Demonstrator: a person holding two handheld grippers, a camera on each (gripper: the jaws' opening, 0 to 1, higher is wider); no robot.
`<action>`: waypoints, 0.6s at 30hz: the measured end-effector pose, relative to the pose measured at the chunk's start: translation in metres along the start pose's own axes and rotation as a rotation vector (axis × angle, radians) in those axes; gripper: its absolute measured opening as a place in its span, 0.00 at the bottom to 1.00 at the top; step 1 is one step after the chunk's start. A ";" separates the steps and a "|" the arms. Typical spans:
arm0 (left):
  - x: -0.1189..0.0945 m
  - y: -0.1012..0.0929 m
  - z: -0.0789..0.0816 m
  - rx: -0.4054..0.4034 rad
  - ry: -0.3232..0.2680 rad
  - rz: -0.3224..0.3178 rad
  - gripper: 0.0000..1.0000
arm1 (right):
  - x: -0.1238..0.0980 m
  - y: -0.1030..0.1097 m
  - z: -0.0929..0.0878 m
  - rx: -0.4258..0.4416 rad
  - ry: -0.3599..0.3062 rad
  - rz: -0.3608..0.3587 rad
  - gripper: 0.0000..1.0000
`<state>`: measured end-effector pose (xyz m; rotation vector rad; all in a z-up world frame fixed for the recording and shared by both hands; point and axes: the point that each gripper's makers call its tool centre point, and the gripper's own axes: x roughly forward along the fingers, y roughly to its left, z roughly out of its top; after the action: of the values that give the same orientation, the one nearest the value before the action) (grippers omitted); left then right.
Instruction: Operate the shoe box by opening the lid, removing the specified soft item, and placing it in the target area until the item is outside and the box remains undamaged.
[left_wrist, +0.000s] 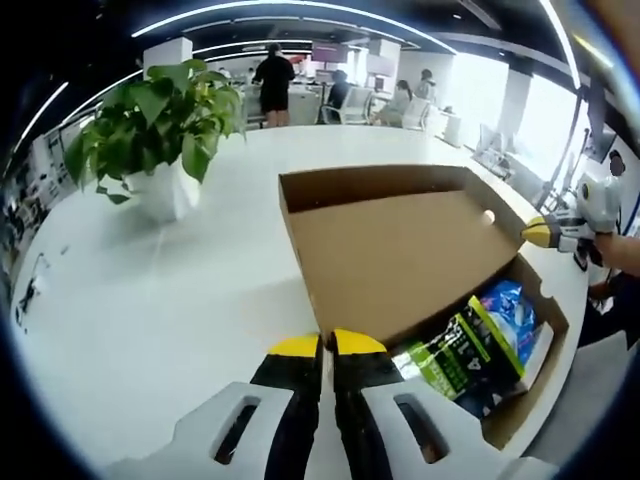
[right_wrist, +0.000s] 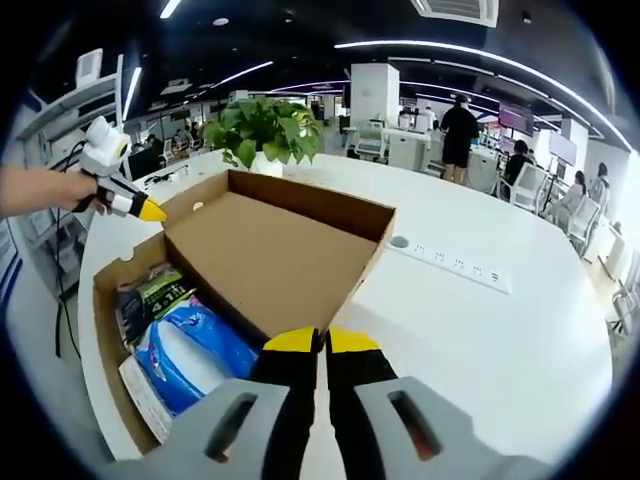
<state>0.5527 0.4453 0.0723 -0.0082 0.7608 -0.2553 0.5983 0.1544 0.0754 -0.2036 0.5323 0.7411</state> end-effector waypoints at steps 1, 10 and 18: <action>0.001 0.001 0.000 -0.005 0.003 -0.001 0.00 | 0.001 -0.001 0.000 0.002 0.002 0.000 0.01; 0.007 0.003 -0.001 -0.034 0.038 -0.007 0.00 | 0.007 -0.004 -0.001 0.029 0.030 0.004 0.01; 0.011 0.003 -0.001 -0.051 0.083 -0.012 0.00 | 0.011 -0.007 -0.003 0.083 0.060 0.005 0.01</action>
<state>0.5600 0.4463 0.0635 -0.0508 0.8500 -0.2482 0.6082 0.1548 0.0669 -0.1479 0.6199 0.7181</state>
